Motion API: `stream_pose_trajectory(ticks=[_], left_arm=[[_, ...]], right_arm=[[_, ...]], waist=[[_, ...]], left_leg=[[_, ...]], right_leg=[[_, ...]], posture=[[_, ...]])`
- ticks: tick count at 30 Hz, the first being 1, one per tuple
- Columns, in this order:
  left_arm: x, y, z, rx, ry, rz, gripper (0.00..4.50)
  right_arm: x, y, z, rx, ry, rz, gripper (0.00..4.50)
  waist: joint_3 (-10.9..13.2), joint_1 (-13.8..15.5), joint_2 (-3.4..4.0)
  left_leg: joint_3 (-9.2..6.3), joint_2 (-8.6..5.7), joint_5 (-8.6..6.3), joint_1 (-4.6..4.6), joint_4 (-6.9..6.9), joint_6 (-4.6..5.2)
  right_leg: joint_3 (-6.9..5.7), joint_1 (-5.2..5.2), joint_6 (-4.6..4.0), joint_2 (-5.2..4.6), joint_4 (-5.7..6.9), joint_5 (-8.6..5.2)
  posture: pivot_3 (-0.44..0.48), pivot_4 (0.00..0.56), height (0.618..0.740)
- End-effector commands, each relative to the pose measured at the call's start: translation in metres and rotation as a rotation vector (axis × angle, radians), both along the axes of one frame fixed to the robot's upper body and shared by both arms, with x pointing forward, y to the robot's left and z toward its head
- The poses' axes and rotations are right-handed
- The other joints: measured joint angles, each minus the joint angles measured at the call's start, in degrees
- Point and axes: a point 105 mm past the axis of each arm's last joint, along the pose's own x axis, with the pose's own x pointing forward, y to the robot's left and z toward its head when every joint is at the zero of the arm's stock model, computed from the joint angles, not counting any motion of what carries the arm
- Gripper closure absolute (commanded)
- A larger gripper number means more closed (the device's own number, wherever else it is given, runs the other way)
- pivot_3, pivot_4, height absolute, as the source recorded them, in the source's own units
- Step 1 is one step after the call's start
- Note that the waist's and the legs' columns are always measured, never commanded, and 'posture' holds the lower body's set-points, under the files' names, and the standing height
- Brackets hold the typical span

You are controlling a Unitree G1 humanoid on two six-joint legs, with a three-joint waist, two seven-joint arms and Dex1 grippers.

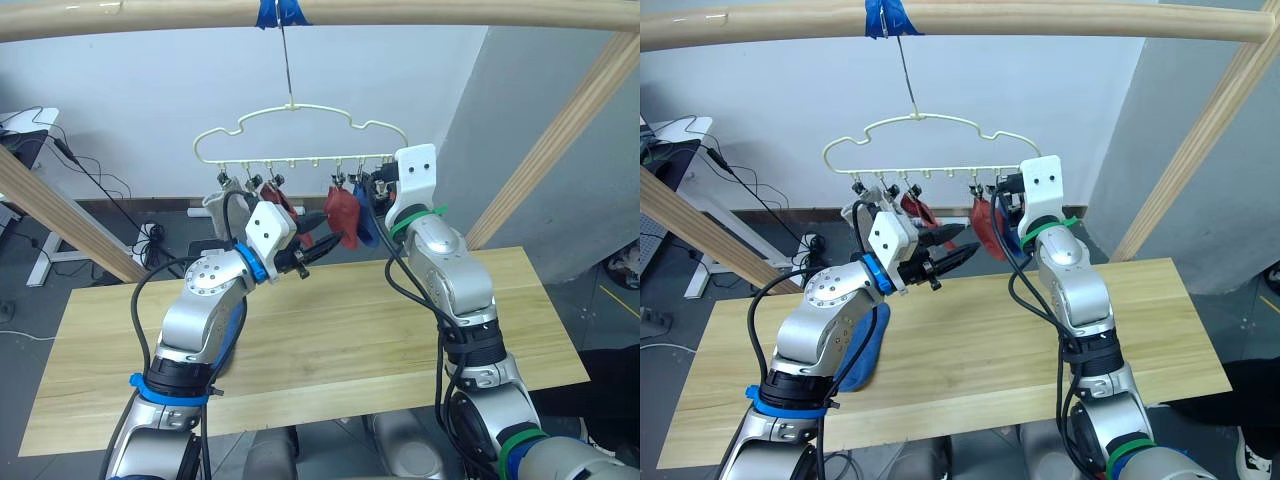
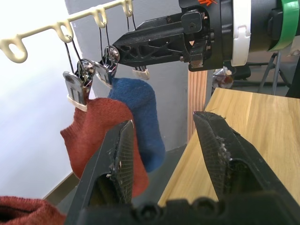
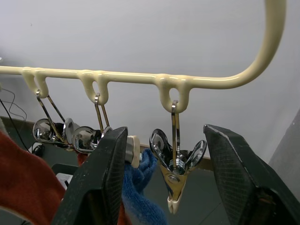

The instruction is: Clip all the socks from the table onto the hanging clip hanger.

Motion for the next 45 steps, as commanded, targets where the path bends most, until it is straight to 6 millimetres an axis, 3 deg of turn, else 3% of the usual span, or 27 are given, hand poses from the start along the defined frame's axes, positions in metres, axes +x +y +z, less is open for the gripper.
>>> stream_pose_trajectory(ticks=[1,20,36,39,45], left_arm=[[-0.006,-0.005,0.01,-0.006,-0.052,-0.022,2.23],[-0.006,-0.007,0.008,-0.002,-0.052,-0.033,2.23],[-0.006,-0.008,0.008,0.003,-0.054,-0.038,2.23],[-0.006,-0.009,0.008,0.003,-0.054,-0.038,2.23],[-0.006,-0.009,0.007,0.006,-0.053,-0.04,2.23]], right_arm=[[-0.001,-0.005,0.013,0.02,-0.053,-0.04,1.83],[-0.002,-0.021,0.012,0.081,-0.053,-0.146,1.83],[-0.002,-0.011,0.015,0.185,-0.022,-0.112,1.83],[-0.003,-0.009,0.015,0.187,-0.022,-0.104,2.72],[-0.003,-0.007,0.016,0.178,-0.028,-0.088,2.72]], waist=[[0.0,0.0,0.0],[0.0,-0.02,0.0],[0.0,-0.02,0.0],[0.0,-0.02,0.0],[0.0,-0.02,0.0]], left_leg=[[0.0,0.0,0.0,0.0,0.0,0.0],[0.0,0.0,0.0,0.0,0.0,0.0],[0.0,0.0,0.0,0.0,0.0,0.0],[0.0,0.0,0.0,0.0,0.0,0.0],[0.0,0.0,0.0,0.0,0.0,0.0]], right_leg=[[0.0,0.0,0.0,0.0,0.0,0.0],[0.0,0.0,0.0,0.0,0.01,0.0],[0.0,0.0,0.0,0.0,0.01,0.0],[0.0,0.0,0.0,0.0,0.01,0.0],[0.0,0.0,0.0,0.0,0.01,0.0]], posture=[[-0.199,0.181,0.74],[-0.208,0.182,0.74],[-0.209,0.183,0.74],[-0.21,0.182,0.74],[-0.21,0.182,0.74]])
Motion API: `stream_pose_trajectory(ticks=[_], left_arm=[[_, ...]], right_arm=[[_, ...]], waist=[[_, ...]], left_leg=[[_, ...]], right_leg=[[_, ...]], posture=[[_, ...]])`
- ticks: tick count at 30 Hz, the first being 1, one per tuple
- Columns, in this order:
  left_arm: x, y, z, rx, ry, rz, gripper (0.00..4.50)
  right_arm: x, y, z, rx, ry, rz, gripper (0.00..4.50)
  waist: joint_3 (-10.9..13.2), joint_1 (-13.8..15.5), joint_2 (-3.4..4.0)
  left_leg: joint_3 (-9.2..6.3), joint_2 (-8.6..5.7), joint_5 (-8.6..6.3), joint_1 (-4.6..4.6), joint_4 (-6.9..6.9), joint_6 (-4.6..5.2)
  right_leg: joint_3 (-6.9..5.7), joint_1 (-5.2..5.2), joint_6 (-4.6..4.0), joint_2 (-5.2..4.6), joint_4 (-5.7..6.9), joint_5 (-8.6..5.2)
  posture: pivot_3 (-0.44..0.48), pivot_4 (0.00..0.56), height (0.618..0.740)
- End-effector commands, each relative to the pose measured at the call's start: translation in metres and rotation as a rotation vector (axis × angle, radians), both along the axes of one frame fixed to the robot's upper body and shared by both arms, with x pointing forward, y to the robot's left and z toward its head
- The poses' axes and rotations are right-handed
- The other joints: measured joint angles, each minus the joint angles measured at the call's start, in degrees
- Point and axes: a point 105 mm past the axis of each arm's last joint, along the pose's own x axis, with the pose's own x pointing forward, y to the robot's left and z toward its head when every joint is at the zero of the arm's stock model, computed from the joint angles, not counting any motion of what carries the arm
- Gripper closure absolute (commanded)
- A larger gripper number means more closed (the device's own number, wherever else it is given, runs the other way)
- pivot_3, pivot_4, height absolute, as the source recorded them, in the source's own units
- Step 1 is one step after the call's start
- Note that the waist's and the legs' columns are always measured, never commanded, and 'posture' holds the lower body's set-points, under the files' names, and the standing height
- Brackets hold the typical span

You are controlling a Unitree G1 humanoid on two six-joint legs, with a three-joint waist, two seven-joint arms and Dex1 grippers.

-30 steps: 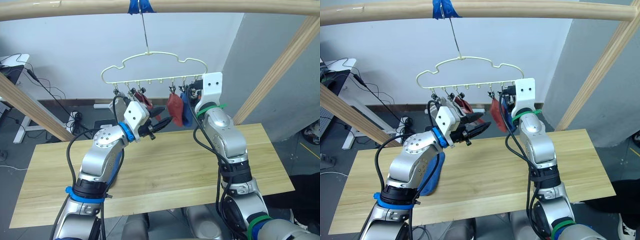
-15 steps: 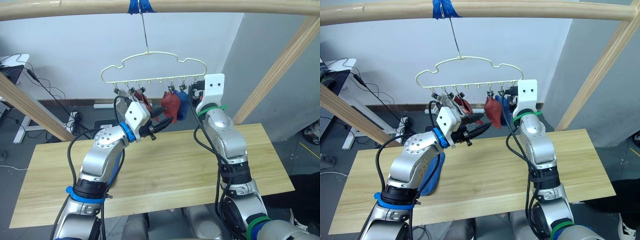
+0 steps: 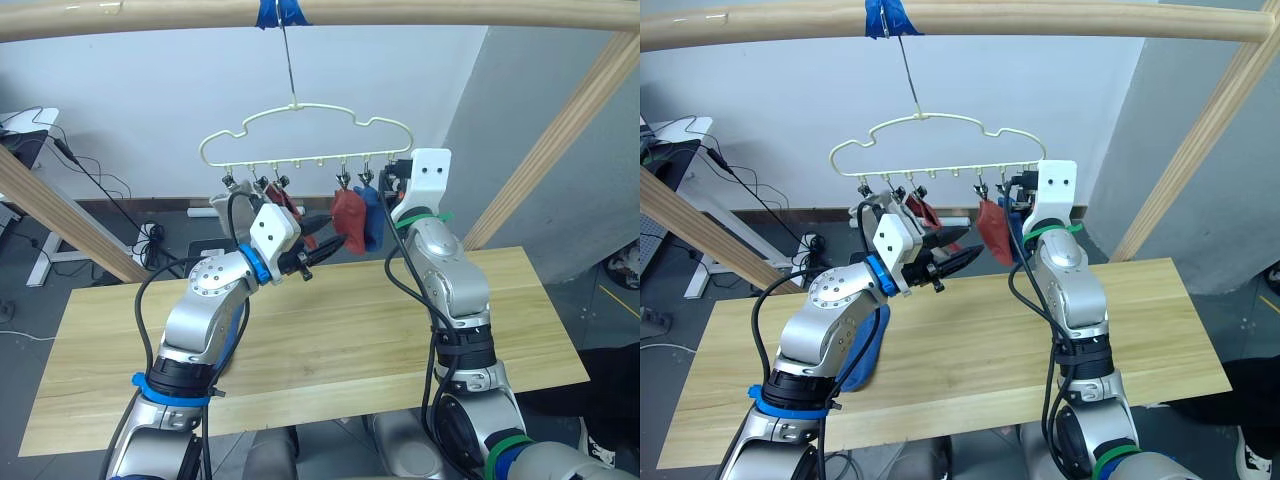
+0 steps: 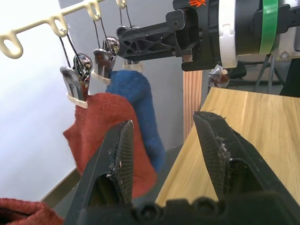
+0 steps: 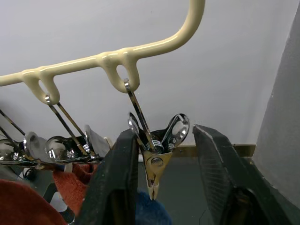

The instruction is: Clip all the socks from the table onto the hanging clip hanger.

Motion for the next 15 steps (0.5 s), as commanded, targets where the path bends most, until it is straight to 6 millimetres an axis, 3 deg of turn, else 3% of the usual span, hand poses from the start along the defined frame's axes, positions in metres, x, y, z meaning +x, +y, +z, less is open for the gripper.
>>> stream_pose_trajectory(ticks=[1,15], left_arm=[[-0.0043,-0.0039,0.0092,-0.004,-0.052,-0.021,2.23],[-0.0043,-0.0036,0.0085,-0.001,-0.052,-0.02,2.23]], right_arm=[[-0.0053,0.0019,0.0215,0.017,-0.083,0.017,2.72],[-0.0049,0.0091,0.0291,0.013,-0.114,0.045,2.72]], waist=[[0.0,0.0,0.0],[0.0,0.0,0.0]], left_leg=[[0.0,0.0,0.0,0.0,0.0,0.0],[0.0,0.0,0.0,0.0,0.0,0.0]], right_leg=[[0.0,0.0,0.0,0.0,0.0,0.0],[0.0,0.0,0.0,0.0,0.0,0.0]], posture=[[-0.21,0.182,0.74],[-0.208,0.182,0.74]])
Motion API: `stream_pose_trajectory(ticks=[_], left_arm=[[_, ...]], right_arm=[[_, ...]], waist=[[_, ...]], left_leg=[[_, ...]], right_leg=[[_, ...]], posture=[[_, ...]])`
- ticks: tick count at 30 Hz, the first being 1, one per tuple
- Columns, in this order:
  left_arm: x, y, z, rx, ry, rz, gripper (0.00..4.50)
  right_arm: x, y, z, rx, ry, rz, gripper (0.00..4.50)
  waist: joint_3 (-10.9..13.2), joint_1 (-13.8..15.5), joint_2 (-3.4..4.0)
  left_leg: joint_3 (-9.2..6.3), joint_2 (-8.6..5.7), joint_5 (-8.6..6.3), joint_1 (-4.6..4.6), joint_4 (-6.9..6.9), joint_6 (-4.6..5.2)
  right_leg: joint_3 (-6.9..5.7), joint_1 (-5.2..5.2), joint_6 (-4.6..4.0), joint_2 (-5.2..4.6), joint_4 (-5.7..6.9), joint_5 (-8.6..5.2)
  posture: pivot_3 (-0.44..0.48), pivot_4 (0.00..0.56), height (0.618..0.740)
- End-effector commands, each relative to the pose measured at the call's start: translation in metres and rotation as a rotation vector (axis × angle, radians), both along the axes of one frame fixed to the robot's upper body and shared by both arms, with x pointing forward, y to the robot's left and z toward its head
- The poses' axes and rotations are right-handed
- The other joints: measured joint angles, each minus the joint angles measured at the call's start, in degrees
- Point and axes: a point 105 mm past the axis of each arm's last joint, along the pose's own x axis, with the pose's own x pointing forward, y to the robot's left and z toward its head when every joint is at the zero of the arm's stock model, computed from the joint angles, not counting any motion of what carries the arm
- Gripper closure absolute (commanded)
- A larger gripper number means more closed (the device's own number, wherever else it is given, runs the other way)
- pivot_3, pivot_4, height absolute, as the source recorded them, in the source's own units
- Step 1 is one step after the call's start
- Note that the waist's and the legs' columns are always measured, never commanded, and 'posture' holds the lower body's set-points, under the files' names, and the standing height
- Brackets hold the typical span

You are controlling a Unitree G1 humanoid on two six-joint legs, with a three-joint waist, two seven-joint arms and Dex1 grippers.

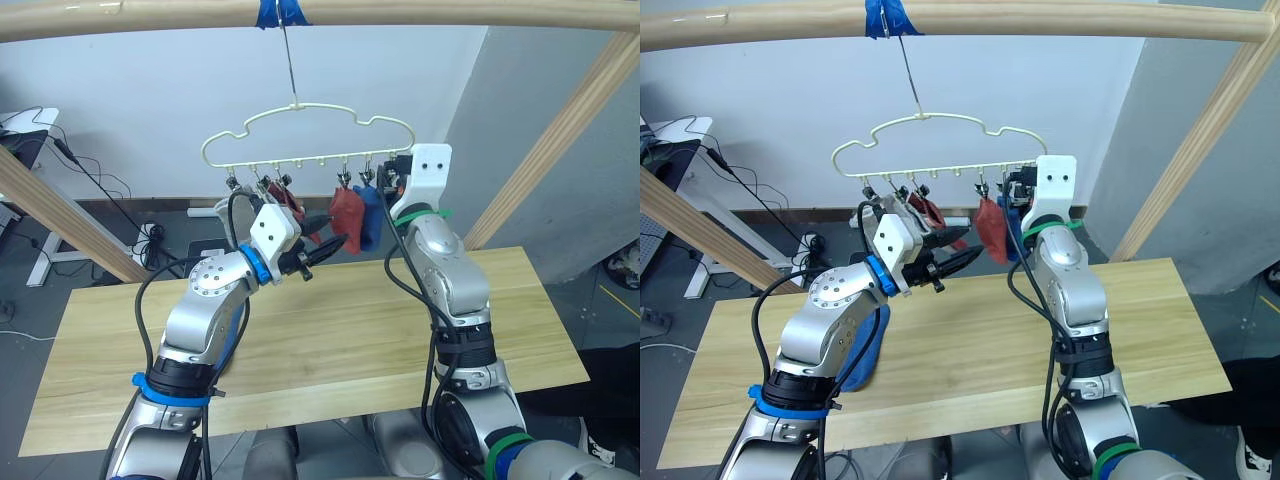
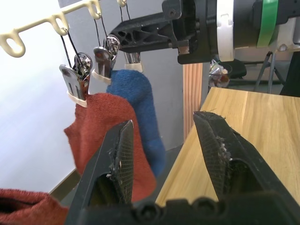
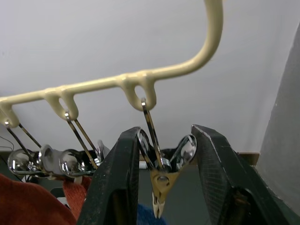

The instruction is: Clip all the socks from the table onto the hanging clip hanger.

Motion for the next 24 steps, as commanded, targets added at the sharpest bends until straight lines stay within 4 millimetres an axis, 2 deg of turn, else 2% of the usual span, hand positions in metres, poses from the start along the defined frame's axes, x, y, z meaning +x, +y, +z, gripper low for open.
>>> stream_pose_trajectory(ticks=[1,24], left_arm=[[-0.0042,-0.0034,0.0083,-0.002,-0.048,-0.02,2.23],[-0.0047,-0.0036,0.0068,0.002,-0.049,-0.019,2.23]], right_arm=[[-0.0045,0.006,0.0204,0.016,-0.076,0.025,2.72],[-0.0051,0.0132,0.0218,0.032,-0.075,0.056,2.72]], waist=[[0.0,0.0,0.0],[0.0,0.0,0.0]], left_leg=[[0.0,0.0,0.0,0.0,0.0,0.0],[0.0,0.0,0.0,0.0,0.0,0.0]], right_leg=[[0.0,0.0,0.0,0.0,0.0,0.0],[0.0,0.0,0.0,0.0,0.0,0.0]], posture=[[-0.208,0.182,0.74],[-0.206,0.181,0.74]])
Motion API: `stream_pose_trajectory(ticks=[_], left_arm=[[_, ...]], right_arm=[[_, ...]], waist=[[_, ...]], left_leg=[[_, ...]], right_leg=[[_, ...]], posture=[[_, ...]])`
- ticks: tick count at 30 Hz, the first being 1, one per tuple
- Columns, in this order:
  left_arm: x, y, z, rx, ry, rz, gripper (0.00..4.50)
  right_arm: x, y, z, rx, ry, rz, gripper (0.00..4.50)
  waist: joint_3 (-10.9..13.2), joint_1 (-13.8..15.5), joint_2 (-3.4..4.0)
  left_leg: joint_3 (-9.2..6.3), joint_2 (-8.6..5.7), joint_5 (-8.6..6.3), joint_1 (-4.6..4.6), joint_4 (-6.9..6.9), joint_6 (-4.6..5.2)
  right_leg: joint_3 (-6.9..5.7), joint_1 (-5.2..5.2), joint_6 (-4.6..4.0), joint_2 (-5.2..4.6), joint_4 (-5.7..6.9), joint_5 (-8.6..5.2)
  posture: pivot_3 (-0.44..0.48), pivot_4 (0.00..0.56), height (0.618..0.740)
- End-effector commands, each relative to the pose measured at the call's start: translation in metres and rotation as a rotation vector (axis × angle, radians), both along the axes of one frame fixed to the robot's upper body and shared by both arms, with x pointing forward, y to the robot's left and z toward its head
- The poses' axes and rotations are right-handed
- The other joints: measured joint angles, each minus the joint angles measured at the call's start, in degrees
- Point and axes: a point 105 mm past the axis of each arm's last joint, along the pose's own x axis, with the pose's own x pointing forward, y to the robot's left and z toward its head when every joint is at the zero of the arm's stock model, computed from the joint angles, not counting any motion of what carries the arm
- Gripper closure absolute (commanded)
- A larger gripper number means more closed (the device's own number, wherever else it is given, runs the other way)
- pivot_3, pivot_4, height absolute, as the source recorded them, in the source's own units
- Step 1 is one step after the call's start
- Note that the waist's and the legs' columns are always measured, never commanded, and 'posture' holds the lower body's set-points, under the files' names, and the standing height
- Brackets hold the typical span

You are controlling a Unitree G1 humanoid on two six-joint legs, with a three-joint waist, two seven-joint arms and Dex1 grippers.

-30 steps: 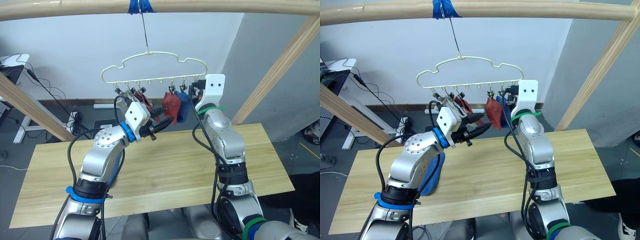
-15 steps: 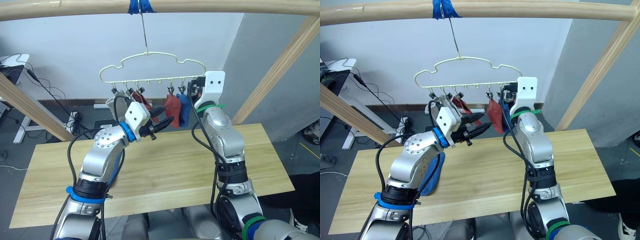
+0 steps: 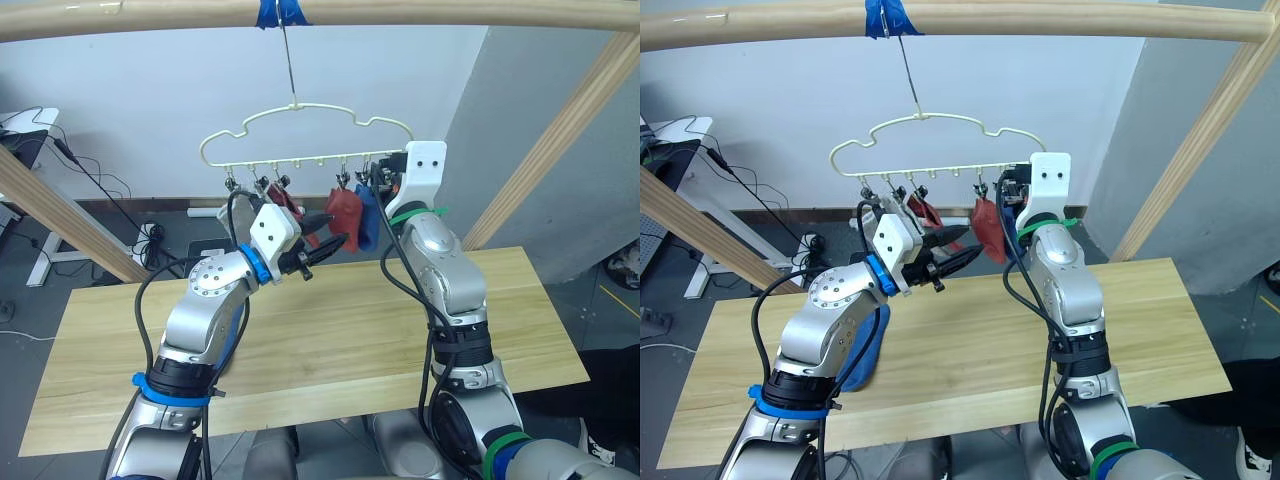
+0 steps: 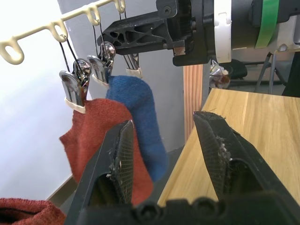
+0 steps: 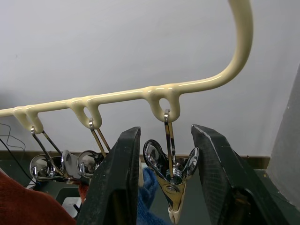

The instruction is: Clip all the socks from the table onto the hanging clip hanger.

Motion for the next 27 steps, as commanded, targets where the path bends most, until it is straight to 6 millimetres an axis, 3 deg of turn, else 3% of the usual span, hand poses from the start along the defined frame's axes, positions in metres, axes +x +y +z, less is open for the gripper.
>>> stream_pose_trajectory(ticks=[1,8,16,19,22,24,27], left_arm=[[-0.004,-0.003,0.006,0.001,-0.037,-0.018,2.23],[-0.005,-0.003,0.005,0.001,-0.038,-0.014,2.23],[-0.002,0.008,-0.005,-0.016,-0.025,0.095,2.23],[0.001,0.032,-0.025,-0.031,0.022,0.245,1.65],[0.001,0.059,-0.045,-0.075,0.089,0.406,0.77],[0.0,0.094,-0.069,-0.102,0.17,0.595,0.15],[-0.008,0.129,-0.099,-0.147,0.292,0.761,0.05]], right_arm=[[-0.003,0.005,0.019,0.023,-0.068,0.02,2.91],[-0.003,0.005,0.019,0.022,-0.071,0.021,4.47],[-0.003,0.004,0.02,0.018,-0.076,0.024,4.47],[-0.002,0.005,0.021,0.014,-0.08,0.028,4.5],[-0.003,0.004,0.021,0.011,-0.082,0.03,4.5],[-0.003,0.004,0.021,0.008,-0.081,0.034,4.5],[-0.002,0.005,0.021,0.005,-0.08,0.04,4.5]], waist=[[0.0,0.0,0.0],[0.0,0.0,0.0],[0.0,-0.01,0.0],[-0.01,-0.17,0.01],[-0.01,-0.1,0.01],[-0.01,-0.01,0.01],[-0.01,0.0,0.01]], left_leg=[[0.0,0.0,0.0,0.0,0.0,0.0],[0.0,0.0,0.0,0.0,0.0,0.0],[0.0,0.0,0.0,0.0,0.0,0.0],[0.0,0.01,0.0,0.02,0.0,0.0],[-0.01,0.01,0.0,0.01,-0.01,0.0],[-0.01,0.01,0.0,0.0,0.0,0.0],[0.0,0.01,0.0,0.02,0.01,0.0]], right_leg=[[0.0,0.0,0.0,0.0,0.0,0.0],[0.0,0.0,0.0,0.0,0.0,0.0],[0.0,0.0,0.0,0.0,0.0,0.0],[0.01,0.0,0.0,-0.01,0.0,0.0],[0.0,-0.02,0.0,-0.01,0.02,0.0],[-0.01,-0.01,0.0,-0.02,0.02,0.0],[0.0,-0.01,0.0,-0.03,0.02,0.0]], posture=[[-0.206,0.181,0.74],[-0.206,0.181,0.74],[-0.203,0.181,0.74],[-0.203,0.181,0.74],[-0.196,0.186,0.74],[-0.195,0.187,0.74],[-0.189,0.188,0.74]])
